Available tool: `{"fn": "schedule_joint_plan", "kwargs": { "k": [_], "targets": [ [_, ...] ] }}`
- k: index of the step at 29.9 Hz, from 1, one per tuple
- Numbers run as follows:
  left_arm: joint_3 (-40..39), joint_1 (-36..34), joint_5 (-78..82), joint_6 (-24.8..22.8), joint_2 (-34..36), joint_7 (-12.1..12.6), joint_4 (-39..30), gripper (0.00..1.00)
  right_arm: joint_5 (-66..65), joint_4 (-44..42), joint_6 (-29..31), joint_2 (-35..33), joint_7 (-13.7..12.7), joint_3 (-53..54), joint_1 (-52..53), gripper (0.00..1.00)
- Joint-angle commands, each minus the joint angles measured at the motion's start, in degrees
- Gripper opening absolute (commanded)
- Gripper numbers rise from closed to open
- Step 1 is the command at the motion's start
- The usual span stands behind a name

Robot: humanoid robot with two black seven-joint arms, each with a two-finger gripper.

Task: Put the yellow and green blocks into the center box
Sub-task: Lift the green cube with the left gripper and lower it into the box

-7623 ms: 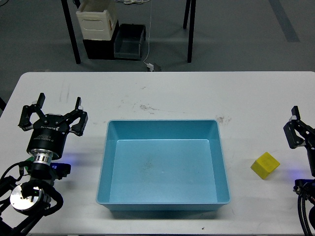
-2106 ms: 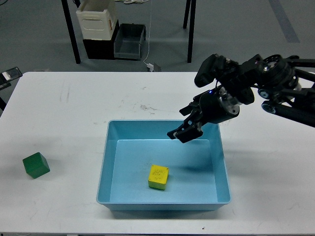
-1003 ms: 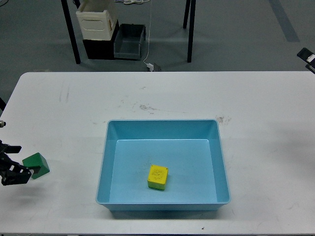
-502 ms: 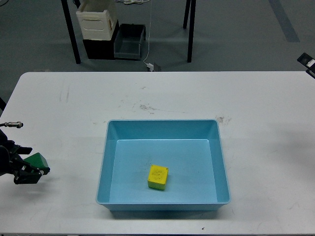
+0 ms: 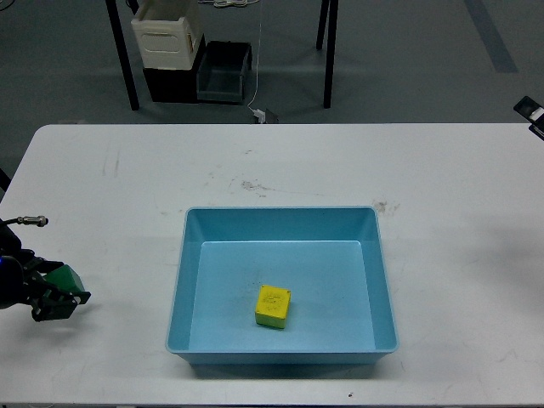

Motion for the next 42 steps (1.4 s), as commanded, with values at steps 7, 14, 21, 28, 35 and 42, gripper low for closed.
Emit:
{"fn": "schedule_joint_plan", "kwargs": {
  "k": [7, 14, 21, 28, 35, 42],
  "targets": [
    [1.05, 0.06, 0.00, 2.69, 0.42, 0.00, 1.56, 0.37, 0.00, 0.01, -1.59, 0.27, 0.00, -0.03, 0.00, 0.97],
    [0.61, -7.31, 0.00, 4.98, 0.77, 0.00, 0.87, 0.37, 0.00, 0.01, -3.52, 0.36, 0.00, -0.56, -0.09, 0.97],
    [0.61, -16.19, -1.16, 4.54, 1.30, 0.00, -6.33, 0.37, -0.09, -0.69, -6.33, 0.88, 0.00, -0.56, -2.81, 0.97],
    [0.96, -22.00, -6.79, 3.84, 0.08, 0.00, -14.42, 0.36, -0.09, -2.80, -9.59, 3.43, 0.00, -0.64, -5.89, 0.97],
    [6.57, -26.56, -6.00, -0.28, -9.76, 0.00, -17.77, 0.37, -0.09, -2.80, -10.81, 3.70, 0.00, -0.73, -7.91, 0.97],
    [22.92, -38.08, -2.31, -10.57, -21.62, 0.00, -15.06, 0.37, -0.09, -3.59, -11.26, 6.07, 0.00, -0.56, -8.27, 0.97]
  ]
}}
